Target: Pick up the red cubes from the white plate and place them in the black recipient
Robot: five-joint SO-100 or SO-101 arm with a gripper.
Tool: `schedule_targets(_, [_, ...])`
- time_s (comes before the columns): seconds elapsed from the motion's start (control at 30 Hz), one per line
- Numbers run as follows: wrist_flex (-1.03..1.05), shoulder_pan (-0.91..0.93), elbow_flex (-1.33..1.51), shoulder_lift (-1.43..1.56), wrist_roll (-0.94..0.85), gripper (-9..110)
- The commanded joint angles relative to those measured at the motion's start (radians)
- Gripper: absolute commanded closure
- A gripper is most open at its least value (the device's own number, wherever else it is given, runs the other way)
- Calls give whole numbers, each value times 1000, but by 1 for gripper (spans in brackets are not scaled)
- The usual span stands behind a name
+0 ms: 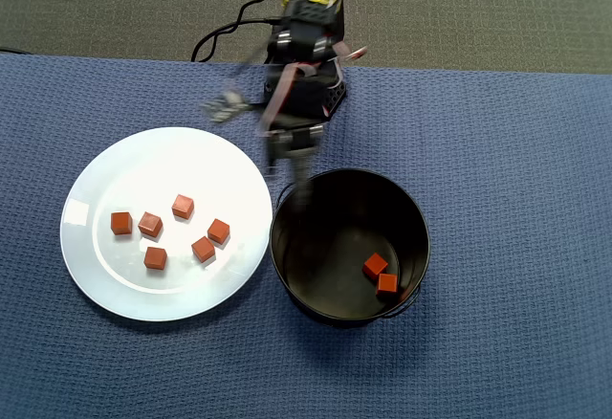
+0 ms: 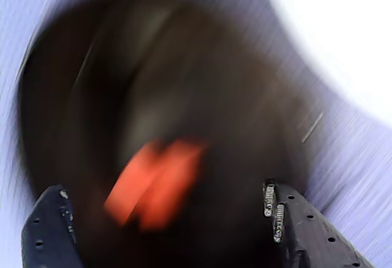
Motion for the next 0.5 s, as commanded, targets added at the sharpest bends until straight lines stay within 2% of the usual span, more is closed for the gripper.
schedule_targets(0.0, [-370, 344, 166, -18, -106, 78])
schedule_targets(0.07, [-466, 428, 181, -103, -77, 83])
schedule_targets(0.17, [-494, 491, 147, -236, -44, 83])
schedule_targets(0.37, [-477, 497, 86, -408, 25, 81])
schedule_targets(0.47, [-454, 503, 66, -460, 63, 84])
